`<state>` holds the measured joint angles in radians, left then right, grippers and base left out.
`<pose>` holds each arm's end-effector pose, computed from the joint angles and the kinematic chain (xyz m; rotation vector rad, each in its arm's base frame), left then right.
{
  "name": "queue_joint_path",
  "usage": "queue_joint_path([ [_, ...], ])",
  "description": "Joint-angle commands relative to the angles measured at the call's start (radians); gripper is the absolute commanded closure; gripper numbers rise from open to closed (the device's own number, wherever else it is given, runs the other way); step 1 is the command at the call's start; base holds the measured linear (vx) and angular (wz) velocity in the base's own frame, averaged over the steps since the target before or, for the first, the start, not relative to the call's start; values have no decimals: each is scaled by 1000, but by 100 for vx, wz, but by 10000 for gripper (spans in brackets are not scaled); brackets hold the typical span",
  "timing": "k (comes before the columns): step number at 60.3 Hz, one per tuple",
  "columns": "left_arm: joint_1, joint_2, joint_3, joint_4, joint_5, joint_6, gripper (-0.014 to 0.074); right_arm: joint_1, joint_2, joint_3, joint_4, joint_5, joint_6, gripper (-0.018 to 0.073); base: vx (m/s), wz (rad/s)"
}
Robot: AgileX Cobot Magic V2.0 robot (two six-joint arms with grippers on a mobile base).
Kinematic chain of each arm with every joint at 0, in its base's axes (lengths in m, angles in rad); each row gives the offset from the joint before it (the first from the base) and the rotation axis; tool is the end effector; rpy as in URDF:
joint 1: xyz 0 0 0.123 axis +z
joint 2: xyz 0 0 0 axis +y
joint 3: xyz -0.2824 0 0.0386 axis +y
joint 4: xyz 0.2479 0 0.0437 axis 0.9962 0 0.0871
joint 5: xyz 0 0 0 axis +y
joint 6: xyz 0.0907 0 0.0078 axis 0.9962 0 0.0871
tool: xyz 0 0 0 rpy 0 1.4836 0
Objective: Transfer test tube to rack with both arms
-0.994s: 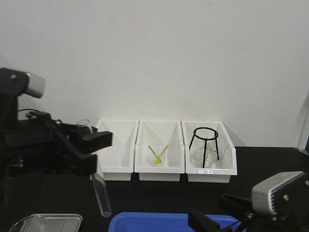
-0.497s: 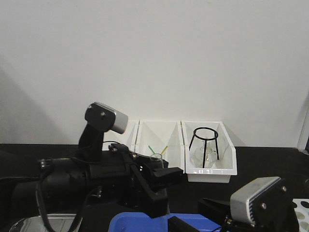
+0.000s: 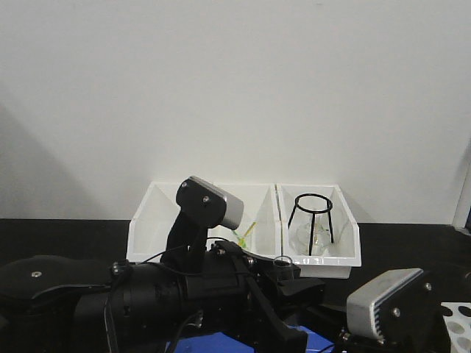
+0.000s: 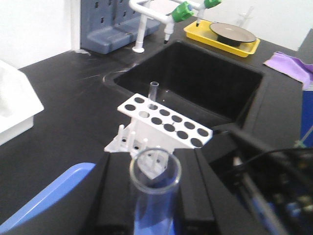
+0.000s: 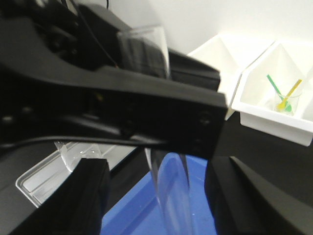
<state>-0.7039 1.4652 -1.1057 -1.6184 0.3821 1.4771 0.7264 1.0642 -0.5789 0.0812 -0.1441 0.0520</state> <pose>0.2355 -0.2446 0.3404 0.7927 1.7379 -0.9349 0.1685 0.1483 0.2886 -0.5382 1.7870 0.5908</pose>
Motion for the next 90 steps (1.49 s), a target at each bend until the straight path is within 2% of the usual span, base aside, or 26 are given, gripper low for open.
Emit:
queue_joint_path([
  [1, -13, -36, -39, -50, 36, 11, 602, 1, -1, -36, -6, -98, -10, 89, 0, 0],
  [9, -21, -36, -39, -50, 40, 11, 602, 1, 1, -36, -6, -115, -10, 114, 0, 0],
  [15, -21, -36, -39, -49, 40, 11, 602, 1, 1, -36, -6, -124, -10, 177, 0, 0],
  [35, -21, -36, -39, -33, 37, 11, 602, 1, 1, -36, -6, -147, -11, 577, 0, 0],
  [51, -21, -36, -39, -34, 12, 11, 575, 1, 1, -36, -6, -147, -10, 573, 0, 0],
  [57, -21, -36, -39, -34, 0, 11, 507, 1, 1, -36, -6, -147, -10, 573, 0, 0],
  [74, -21, -37, -39, -40, 52, 11, 152, 1, 1, -36, -6, -147, -10, 573, 0, 0],
  [79, -21, -44, -40, -41, 53, 18, 77, 1, 1, -36, -6, -147, -10, 573, 0, 0],
  [85, -21, -75, -40, -43, 38, 95, 15, 1, 1, -36, -6, -147, -10, 573, 0, 0],
  [90, -21, -116, -48, -64, 26, 173, -3, 1, 1, -36, -6, -147, -10, 573, 0, 0],
])
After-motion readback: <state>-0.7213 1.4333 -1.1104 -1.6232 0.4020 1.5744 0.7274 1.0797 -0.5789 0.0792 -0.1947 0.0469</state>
